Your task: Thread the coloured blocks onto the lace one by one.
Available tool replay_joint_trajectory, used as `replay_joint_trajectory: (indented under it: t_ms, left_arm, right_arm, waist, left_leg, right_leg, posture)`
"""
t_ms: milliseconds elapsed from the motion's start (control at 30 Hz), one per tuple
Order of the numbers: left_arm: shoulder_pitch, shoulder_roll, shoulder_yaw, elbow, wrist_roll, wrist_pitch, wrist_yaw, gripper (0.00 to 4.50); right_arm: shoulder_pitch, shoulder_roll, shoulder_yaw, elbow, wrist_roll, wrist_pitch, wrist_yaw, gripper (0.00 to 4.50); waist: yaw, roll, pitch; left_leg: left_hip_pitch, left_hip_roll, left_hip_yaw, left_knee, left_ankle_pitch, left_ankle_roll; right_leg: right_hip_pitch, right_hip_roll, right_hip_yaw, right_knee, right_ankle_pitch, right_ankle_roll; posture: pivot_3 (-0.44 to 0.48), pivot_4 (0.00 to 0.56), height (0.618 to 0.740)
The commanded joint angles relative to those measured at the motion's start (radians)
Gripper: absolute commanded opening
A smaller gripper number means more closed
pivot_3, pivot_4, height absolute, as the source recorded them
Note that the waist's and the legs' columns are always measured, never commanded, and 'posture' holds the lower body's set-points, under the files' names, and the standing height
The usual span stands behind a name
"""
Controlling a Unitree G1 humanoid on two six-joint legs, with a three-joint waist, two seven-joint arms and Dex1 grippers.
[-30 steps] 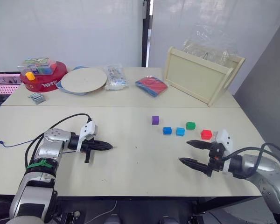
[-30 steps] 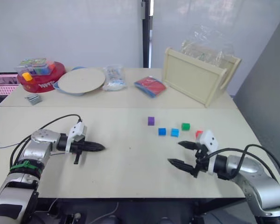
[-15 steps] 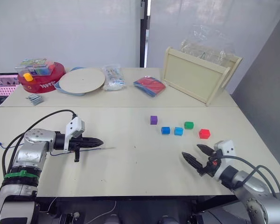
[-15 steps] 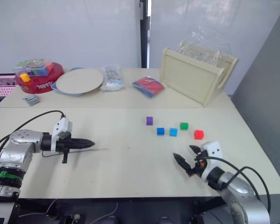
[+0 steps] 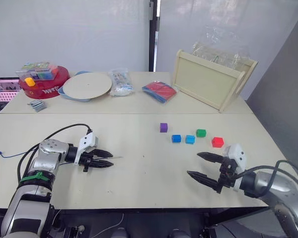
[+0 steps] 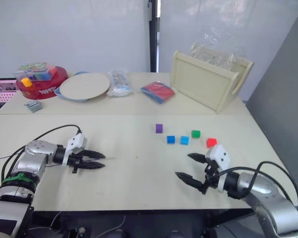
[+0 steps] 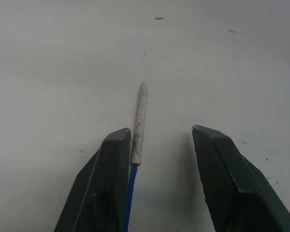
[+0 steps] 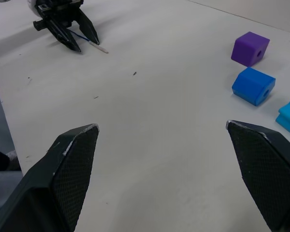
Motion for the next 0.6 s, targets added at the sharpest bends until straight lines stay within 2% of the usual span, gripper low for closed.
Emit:
replay_joint_trajectory:
  t_ms: [33,333,500,600]
  left_arm:
    - [-0.010,0.003,-0.011,0.077,0.041,-0.077,0.010,2.14]
    - [-0.028,0.021,-0.015,0.221,0.073,-0.160,0.042,2.14]
    - [-0.024,0.019,-0.025,0.235,0.082,-0.183,0.025,2.14]
    - [-0.019,0.014,-0.032,0.233,0.089,-0.193,0.016,1.37]
  right_arm:
    - [-0.069,-0.064,-0.024,-0.002,0.051,0.045,0.055,4.50]
    - [-0.117,-0.075,-0.035,-0.025,0.076,0.081,0.034,4.50]
    - [-0.110,-0.067,-0.037,-0.035,0.076,0.082,0.020,4.50]
    - [-0.112,-0.063,-0.041,-0.036,0.076,0.081,0.010,4.50]
  waist:
    - [-0.002,0.000,0.000]
    - [-0.007,0.000,0.000]
    - [-0.015,0.002,-0.001]
    - [-0.017,0.003,-0.002]
  left_leg:
    - [0.000,0.000,0.000,0.000,0.000,0.000]
    - [0.002,0.000,0.000,0.000,0.000,0.000]
    - [0.003,0.000,0.000,0.000,0.000,0.000]
    - [0.003,0.000,0.000,0.000,0.000,0.000]
  right_leg:
    - [0.000,0.000,0.000,0.000,0.000,0.000]
    - [0.001,0.000,0.000,0.001,0.000,0.000]
    - [0.002,0.000,0.000,0.002,0.000,0.000]
    - [0.002,0.000,0.000,0.002,0.000,0.000]
  posture:
    - [0.000,0.150,0.740]
    - [0.000,0.150,0.740]
    - [0.000,0.150,0.740]
    - [0.000,0.150,0.740]
